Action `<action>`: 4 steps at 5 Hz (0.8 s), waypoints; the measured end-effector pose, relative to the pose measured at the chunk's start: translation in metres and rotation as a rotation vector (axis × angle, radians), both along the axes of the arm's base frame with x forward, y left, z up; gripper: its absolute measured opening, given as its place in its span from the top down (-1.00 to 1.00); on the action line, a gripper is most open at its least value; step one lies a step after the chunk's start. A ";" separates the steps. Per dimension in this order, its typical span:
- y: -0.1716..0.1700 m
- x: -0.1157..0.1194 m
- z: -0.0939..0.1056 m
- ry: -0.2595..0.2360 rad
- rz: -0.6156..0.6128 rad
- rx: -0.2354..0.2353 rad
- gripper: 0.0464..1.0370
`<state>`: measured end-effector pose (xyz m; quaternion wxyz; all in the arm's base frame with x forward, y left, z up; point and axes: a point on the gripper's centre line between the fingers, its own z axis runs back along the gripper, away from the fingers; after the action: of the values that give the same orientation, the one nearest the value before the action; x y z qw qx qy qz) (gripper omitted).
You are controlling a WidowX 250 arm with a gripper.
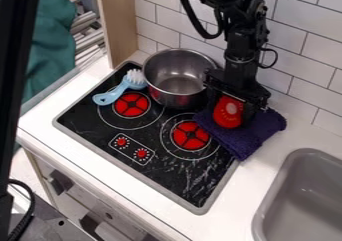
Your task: Put the tomato in the silver pot
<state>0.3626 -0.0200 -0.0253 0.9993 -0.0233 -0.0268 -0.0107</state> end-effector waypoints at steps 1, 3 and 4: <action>0.001 -0.002 0.004 -0.005 -0.010 0.002 -0.57; 0.004 -0.001 0.066 -0.167 -0.030 0.022 -0.57; 0.031 0.002 0.073 -0.166 0.041 0.027 -0.57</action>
<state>0.3644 0.0113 0.0477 0.9939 -0.0083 -0.1099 0.0075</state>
